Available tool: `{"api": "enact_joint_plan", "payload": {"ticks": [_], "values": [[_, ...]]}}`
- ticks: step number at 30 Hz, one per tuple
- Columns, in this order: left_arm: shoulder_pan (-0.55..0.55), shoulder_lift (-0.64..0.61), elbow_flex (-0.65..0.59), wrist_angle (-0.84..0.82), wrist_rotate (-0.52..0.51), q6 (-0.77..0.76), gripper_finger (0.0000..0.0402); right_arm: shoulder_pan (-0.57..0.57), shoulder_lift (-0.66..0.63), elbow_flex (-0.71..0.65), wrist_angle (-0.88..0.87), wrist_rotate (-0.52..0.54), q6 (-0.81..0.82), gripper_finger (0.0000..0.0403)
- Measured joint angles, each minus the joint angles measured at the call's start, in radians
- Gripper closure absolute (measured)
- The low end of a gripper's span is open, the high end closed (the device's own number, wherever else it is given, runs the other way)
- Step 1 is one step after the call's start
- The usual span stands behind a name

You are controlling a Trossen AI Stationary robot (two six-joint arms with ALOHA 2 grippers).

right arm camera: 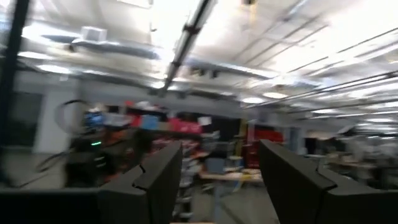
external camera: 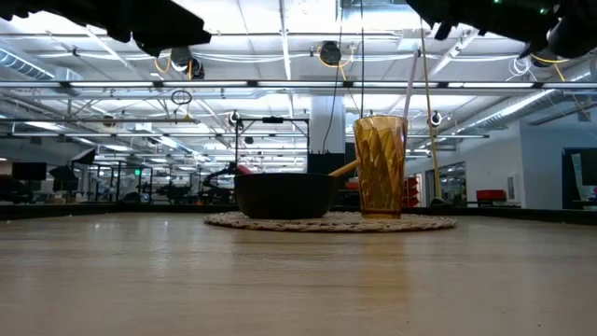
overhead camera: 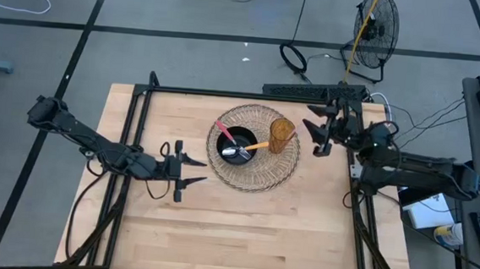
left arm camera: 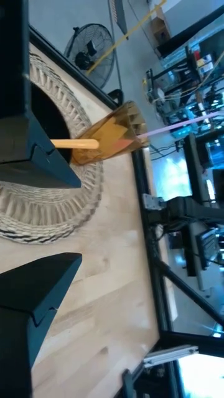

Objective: Pick & Place Utensil
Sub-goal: Return to Home Position

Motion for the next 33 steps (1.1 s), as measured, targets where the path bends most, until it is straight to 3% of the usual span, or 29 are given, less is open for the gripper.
{"api": "enact_joint_plan", "payload": {"ticks": [6, 13, 20, 23, 30, 33], "values": [[0.0, 0.0, 0.0, 0.124, 0.0, 0.046, 0.0215, 0.054, -0.039, 0.061, -0.181, -0.122, 0.018, 0.0195], [0.0, 0.0, 0.0, 0.174, -0.005, 0.157, 0.0215, 0.145, -0.086, 0.062, -0.32, -0.123, 0.017, 0.0195], [0.023, 0.0, 0.0, 0.244, -0.083, 0.153, 0.0215, 0.235, -0.132, 0.062, -0.546, -0.123, -0.064, 0.0195], [0.06, 0.0, 0.0, 0.278, -0.045, 0.153, 0.0215, 0.271, -0.129, 0.062, -0.626, -0.123, -0.074, 0.0195], [0.187, 0.0, 0.0, 0.28, 0.165, 0.118, 0.0215, 0.333, -0.089, 0.062, -0.731, -0.117, -0.083, 0.0195], [0.218, 0.0, 0.0, 0.254, 0.188, 0.114, 0.0215, 0.335, -0.09, 0.062, -0.746, -0.085, -0.088, 0.0195]]}}
